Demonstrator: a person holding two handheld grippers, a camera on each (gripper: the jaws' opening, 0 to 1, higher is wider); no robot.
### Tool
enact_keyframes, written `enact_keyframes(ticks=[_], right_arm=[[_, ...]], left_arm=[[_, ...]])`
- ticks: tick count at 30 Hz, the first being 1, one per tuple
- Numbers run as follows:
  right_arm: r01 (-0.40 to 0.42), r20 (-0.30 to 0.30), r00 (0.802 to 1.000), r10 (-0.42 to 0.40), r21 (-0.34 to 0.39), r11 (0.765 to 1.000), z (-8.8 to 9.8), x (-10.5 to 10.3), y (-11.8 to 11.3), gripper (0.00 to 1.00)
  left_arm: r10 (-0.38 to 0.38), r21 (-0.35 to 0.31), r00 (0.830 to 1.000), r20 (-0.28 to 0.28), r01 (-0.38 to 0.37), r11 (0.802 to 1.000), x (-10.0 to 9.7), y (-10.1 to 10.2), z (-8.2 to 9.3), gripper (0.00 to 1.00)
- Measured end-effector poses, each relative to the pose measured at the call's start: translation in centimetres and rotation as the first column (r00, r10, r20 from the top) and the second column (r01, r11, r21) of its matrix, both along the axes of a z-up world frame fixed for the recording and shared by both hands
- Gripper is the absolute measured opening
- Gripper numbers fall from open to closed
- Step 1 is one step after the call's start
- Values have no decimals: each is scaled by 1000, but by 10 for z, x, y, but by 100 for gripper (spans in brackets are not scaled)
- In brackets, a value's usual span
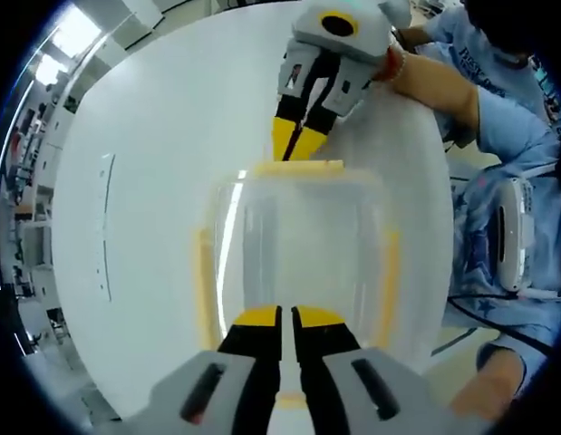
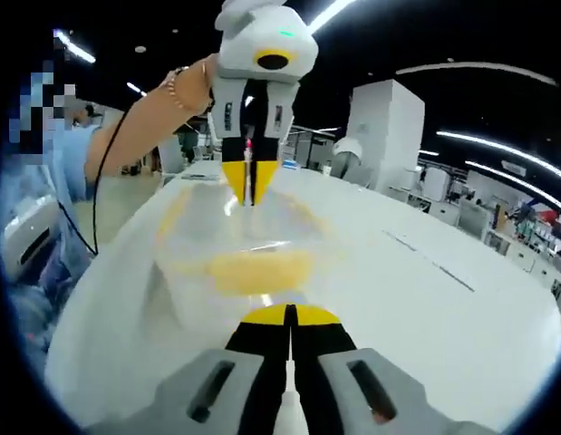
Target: Snap each plastic latch of the storage box into its locked position after aligning the lid with the box until every specified latch is closed and the lid sits flush.
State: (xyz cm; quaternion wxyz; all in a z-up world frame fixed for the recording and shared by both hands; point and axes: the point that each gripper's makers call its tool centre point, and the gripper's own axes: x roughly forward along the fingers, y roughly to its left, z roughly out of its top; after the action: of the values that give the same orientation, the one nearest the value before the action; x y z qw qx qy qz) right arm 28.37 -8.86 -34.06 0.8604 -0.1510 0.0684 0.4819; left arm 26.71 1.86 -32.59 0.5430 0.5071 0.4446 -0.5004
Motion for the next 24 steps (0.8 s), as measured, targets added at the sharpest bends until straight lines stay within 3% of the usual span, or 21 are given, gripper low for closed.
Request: enact_keyframes(ticks=[1,3,5,7,9,10,14,18,21,24], right_arm=[[-41,-37,998,44,87,995,8,-6,2,0],[-113,-44,992,121,163,980,18,-17,6,0],[-174,-29,983,180,146,974,18,-27,13,0],[-221,-55,972,229,121,968,11,-36,20,0],[-201,-49,977,207,104,974,8,-30,18,0],[-217,-80,970,229,139,966,6,-32,20,0],[-224,-95,965,246,196,955,6,-31,19,0],[-223,-99,964,247,205,953,5,-32,21,0],[-222,-144,952,268,276,935,6,-33,23,0],[-220,-138,955,264,269,938,5,-33,24,0]], left_arm=[[0,1,1000,1,0,1000,0,0,-1,5],[2,-3,1000,0,-2,1000,0,1,-1,5],[6,-10,1000,-5,-6,1000,1,1,-1,5],[9,-14,1000,-8,-9,1000,1,1,-2,5],[7,-16,1000,-6,-7,1000,0,1,-2,5],[6,-18,1000,-5,-6,1000,0,1,-3,5],[9,-20,1000,-8,-9,1000,0,1,-3,5],[1,6,1000,0,-1,1000,-1,0,-5,5],[9,23,1000,-8,-9,1000,0,1,-5,4],[16,11,1000,-22,-16,1000,0,2,-5,4]])
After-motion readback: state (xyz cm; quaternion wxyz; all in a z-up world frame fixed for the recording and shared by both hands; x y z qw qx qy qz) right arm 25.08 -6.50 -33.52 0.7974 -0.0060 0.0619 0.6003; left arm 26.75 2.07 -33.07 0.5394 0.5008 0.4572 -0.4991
